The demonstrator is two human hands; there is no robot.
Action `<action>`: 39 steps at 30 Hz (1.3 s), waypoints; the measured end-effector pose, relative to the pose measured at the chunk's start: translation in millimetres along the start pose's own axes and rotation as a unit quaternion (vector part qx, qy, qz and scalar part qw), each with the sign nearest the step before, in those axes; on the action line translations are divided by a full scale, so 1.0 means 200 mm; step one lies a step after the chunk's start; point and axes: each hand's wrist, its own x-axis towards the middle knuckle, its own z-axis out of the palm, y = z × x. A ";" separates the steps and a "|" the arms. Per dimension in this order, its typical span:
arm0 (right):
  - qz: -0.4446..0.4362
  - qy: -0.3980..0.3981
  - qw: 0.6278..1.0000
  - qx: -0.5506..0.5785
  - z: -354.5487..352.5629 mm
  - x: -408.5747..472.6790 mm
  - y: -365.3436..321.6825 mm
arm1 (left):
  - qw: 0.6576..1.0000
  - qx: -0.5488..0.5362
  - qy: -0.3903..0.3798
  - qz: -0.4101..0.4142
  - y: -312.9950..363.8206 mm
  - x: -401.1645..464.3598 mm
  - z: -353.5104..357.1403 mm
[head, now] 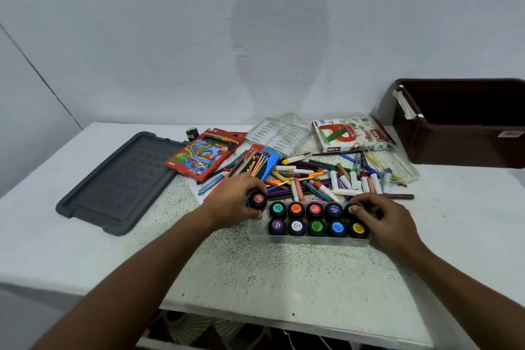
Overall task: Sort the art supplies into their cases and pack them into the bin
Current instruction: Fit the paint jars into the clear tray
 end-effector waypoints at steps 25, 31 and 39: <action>-0.002 0.006 1.000 -0.006 0.00 0.00 0.02 | 0.987 0.085 0.058 0.124 -0.06 -0.01 0.16; 0.007 0.006 1.000 -0.004 0.00 0.00 0.02 | 0.987 0.092 0.047 0.125 -0.09 0.02 0.17; 0.053 0.021 0.998 0.033 0.01 0.01 -0.01 | 0.992 0.085 -0.031 0.087 -0.08 0.06 0.11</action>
